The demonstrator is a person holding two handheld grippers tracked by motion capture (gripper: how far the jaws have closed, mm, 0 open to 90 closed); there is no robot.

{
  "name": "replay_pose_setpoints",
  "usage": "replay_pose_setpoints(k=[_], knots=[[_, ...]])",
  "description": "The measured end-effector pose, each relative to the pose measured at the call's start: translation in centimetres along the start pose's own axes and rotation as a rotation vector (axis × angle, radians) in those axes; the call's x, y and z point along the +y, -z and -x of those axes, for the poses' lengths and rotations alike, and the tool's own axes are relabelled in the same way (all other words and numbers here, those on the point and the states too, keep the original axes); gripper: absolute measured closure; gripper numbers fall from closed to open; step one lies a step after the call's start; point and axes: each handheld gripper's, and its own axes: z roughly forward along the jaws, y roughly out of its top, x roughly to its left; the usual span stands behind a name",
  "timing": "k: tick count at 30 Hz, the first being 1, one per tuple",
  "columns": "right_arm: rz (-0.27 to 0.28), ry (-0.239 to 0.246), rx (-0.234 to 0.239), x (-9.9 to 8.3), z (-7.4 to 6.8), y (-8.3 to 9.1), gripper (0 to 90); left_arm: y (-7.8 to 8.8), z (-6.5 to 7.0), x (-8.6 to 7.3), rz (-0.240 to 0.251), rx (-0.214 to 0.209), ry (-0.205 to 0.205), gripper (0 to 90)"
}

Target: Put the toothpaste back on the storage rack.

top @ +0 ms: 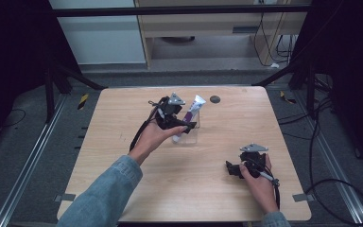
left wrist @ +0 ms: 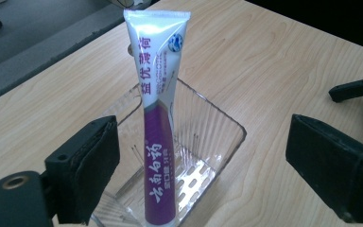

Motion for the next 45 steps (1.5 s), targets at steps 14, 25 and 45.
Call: replay_pose_setpoints(k=[14, 25, 45], knots=[[-0.001, 0.000, -0.001, 0.0, 0.0, 0.0, 0.4, 2.1, -0.4, -1.7, 0.011, 0.032, 0.012, 5.5], [0.000, 0.000, 0.000, 0.0, 0.0, 0.0, 0.4, 4.1, -1.5, -4.8, 0.000, 0.056, 0.019, 4.6], [-0.001, 0.000, -0.001, 0.0, 0.0, 0.0, 0.4, 5.1, -2.5, -11.0, -0.067, 0.062, 0.040, 4.9]])
